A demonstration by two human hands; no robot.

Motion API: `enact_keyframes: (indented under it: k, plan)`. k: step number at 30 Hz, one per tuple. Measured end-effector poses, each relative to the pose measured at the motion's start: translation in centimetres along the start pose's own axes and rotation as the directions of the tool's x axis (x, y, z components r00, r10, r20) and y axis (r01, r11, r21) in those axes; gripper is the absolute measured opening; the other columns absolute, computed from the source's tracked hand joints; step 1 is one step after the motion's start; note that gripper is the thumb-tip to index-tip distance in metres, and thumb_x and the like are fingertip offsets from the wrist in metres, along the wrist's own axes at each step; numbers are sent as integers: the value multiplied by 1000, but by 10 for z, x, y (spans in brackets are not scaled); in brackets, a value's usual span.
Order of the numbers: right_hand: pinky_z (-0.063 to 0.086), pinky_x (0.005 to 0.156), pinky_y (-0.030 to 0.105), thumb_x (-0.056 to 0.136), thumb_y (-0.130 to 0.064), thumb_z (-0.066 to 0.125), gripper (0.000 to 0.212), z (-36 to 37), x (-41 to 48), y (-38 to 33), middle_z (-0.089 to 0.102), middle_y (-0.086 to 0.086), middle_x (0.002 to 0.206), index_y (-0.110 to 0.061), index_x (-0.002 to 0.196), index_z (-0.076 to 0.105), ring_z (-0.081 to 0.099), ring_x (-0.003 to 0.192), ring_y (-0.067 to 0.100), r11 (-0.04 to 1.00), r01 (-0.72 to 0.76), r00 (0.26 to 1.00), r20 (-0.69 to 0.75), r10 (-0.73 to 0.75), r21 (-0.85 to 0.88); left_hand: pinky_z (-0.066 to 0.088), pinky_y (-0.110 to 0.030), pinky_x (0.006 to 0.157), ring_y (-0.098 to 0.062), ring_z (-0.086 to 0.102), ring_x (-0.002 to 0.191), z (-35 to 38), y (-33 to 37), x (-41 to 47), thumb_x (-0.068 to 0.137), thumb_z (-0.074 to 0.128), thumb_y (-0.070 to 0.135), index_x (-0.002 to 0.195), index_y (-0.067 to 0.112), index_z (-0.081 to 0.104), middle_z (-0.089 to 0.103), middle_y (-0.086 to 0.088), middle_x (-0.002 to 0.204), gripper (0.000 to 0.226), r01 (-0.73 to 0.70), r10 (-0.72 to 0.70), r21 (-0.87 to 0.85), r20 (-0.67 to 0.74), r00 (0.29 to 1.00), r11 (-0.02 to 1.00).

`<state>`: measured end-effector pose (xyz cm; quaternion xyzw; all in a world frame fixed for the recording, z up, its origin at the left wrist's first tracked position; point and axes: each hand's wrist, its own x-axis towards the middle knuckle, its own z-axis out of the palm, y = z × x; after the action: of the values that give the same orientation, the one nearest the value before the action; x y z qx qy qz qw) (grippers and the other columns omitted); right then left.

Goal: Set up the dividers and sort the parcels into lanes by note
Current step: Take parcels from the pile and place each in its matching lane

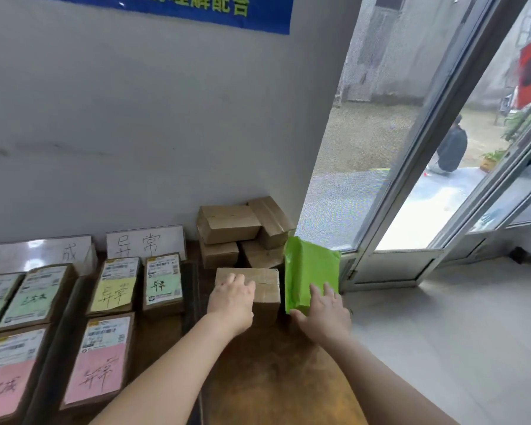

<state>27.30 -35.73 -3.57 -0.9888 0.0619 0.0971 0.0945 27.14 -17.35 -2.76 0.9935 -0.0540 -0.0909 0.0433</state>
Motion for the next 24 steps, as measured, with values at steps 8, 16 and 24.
enact_keyframes:
  k: [8, 16, 24]
  plan:
    - [32, 114, 45, 87, -62, 55, 93, 23, 37, 1, -6, 10, 164, -27, 156, 4, 6, 150, 30, 989, -80, 997, 2, 80, 125, 11, -46, 121, -31, 4, 150, 19, -10, 49, 88, 69, 28, 156, 23, 6, 7, -13, 163, 93, -19, 11, 84, 96, 995, 996]
    - [31, 111, 44, 84, -53, 58, 88, 31, 42, -1, 6, 12, 161, -35, 155, 10, 14, 145, 31, 975, -140, 984, -84, 156, 170, 14, -50, 121, -33, 15, 147, 23, -14, 65, 78, 77, 41, 156, 22, 3, 19, -12, 157, 109, -35, 25, 97, 106, 994, 995]
    - [28, 110, 42, 59, -57, 43, 96, 18, 25, 3, 40, 15, 143, -25, 149, 37, 33, 133, 32, 584, -154, 910, -116, 398, 797, 26, -45, 115, -29, 28, 139, 22, -17, 45, 67, 74, 65, 153, 25, 16, 30, -8, 150, 111, 45, -37, -97, 87, 996, 994]
